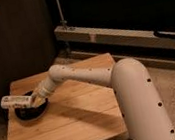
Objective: Place the bottle in the ceramic bowl
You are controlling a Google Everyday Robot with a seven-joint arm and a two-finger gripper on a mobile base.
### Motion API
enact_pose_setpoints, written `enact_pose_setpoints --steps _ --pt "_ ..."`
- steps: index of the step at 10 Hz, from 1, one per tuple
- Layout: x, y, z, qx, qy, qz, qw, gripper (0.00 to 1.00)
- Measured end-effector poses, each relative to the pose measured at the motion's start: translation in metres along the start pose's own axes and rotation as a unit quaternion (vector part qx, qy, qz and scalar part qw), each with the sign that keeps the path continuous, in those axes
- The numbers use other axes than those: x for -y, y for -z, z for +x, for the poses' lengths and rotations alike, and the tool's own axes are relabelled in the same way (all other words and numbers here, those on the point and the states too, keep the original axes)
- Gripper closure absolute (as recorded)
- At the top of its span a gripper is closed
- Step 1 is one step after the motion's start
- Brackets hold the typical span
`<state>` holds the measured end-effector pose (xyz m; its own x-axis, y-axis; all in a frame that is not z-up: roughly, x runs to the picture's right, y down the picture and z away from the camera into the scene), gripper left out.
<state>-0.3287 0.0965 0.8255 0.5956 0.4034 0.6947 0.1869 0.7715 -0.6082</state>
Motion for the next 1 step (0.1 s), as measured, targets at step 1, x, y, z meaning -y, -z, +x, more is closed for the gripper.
enact_pose_setpoints --steps 1 --pt "0.0 0.0 0.0 0.0 0.0 0.0 1.0 0.2"
